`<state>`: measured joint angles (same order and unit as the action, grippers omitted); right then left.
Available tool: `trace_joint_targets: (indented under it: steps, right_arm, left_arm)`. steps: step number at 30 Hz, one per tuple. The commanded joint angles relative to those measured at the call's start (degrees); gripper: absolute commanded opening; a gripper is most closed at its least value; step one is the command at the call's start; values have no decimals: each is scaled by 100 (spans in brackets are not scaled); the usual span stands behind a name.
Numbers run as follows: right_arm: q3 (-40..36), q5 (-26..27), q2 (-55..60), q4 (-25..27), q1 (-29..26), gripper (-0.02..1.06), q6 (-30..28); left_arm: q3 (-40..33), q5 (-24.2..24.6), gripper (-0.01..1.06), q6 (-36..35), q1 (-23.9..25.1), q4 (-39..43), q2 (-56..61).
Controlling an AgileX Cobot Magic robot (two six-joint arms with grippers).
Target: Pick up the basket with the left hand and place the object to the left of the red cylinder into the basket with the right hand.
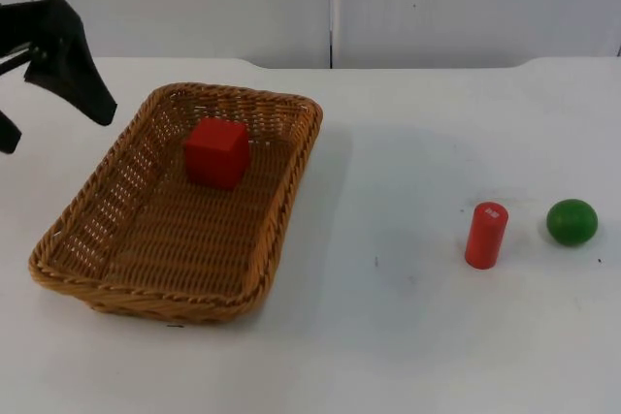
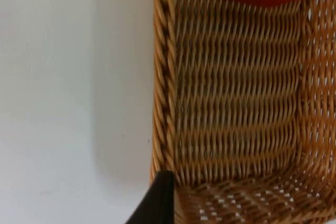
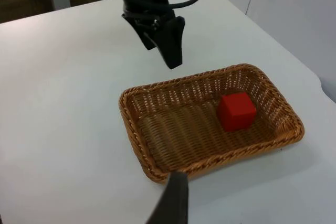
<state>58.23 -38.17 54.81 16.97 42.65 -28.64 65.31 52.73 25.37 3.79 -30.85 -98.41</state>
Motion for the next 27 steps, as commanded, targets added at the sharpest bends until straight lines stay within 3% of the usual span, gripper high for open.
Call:
trace_joint_targets:
  steps: [1, 13, 27]
  right_arm:
    - [-2, 0, -37, -10, -18, 75, -28]
    - [-2, -12, -37, -10, -18, 75, -28]
    - [-2, 55, -37, 3, -18, 75, 93]
  left_arm:
    - [-186, -96, 89, -16, 28, 18, 218]
    - [-396, 15, 89, -16, 28, -40, 1074]
    - [-1022, -70, 89, -16, 28, -104, 2903]
